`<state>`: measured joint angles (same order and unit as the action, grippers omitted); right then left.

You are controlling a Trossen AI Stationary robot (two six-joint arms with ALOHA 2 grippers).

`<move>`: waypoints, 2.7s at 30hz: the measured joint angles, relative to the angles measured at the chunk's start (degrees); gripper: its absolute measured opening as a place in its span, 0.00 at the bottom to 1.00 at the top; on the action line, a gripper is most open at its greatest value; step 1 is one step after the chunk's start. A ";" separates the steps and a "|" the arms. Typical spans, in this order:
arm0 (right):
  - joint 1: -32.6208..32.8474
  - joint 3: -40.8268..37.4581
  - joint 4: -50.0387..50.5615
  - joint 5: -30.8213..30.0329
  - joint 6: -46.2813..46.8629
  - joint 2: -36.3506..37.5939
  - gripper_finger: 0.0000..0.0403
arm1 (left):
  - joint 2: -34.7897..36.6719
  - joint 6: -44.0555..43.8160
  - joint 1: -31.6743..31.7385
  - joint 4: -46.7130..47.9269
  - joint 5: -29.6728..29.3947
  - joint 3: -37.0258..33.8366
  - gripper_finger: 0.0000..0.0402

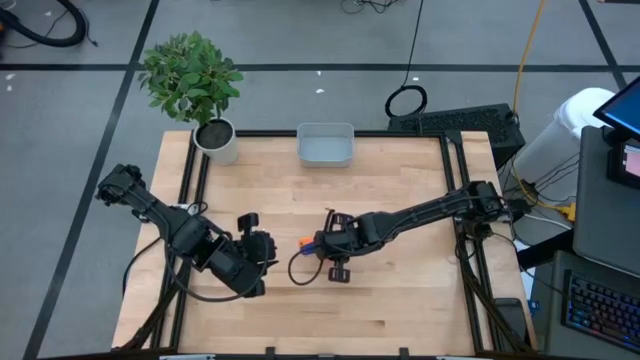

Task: Nest measuring cups in basket
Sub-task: Stack the dark blue measuring cup on top of the orange measuring cup

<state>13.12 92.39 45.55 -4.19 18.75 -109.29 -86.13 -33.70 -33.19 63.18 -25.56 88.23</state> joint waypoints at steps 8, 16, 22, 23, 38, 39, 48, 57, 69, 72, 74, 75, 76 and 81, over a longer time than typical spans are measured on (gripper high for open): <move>-0.48 -4.55 -2.10 2.55 1.25 0.09 0.02 | 0.00 -0.02 0.00 0.00 0.00 0.00 0.37; -0.44 -5.19 -5.51 2.75 -0.36 0.04 0.05 | 0.00 -0.02 0.00 0.00 0.00 0.00 0.36; -0.44 -5.21 -7.19 2.91 -1.55 0.02 0.08 | 0.00 -0.02 0.00 0.00 0.00 0.00 0.36; -0.44 -5.21 -7.27 2.88 -1.62 0.02 0.09 | 0.00 -0.02 0.00 0.00 -0.01 0.00 0.36; -0.44 -5.21 -8.09 2.86 -1.48 0.44 0.35 | 0.00 -0.32 0.00 -0.02 0.02 0.00 0.35; -0.44 -5.21 -7.99 2.86 -1.53 0.66 0.36 | 0.00 -0.40 0.00 -0.02 0.02 0.00 0.35; -0.11 -5.21 -8.90 0.76 -2.09 7.93 0.44 | -0.17 -0.52 0.00 -0.45 0.15 0.00 0.41; 4.29 -5.21 -0.78 -11.73 -1.35 19.30 0.43 | -8.68 2.92 2.03 -0.26 1.11 0.00 0.55; 12.77 -6.85 16.90 -21.54 10.49 22.01 0.43 | -12.26 7.43 7.77 -1.71 1.62 0.00 0.86; 14.29 -10.36 16.99 -21.62 12.92 22.71 0.43 | -12.28 9.40 9.47 -4.44 4.57 0.00 0.89; 14.88 -13.11 16.40 -21.63 14.81 23.65 0.43 | -12.30 11.19 10.23 -6.79 6.81 0.00 0.90; 15.19 -14.62 16.32 -21.58 15.78 24.27 0.43 | -12.68 12.07 10.63 -7.80 7.63 0.00 0.90; 15.60 -16.28 16.21 -21.56 17.01 24.99 0.42 | -12.98 12.91 11.02 -8.54 8.25 0.00 0.89; 17.82 -24.40 14.75 -21.56 23.62 29.87 0.42 | -14.82 15.66 13.08 -8.46 10.58 0.07 0.86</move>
<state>30.95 67.99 60.30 -25.74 42.37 -79.42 -100.95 -18.04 -20.11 54.72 -14.98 88.30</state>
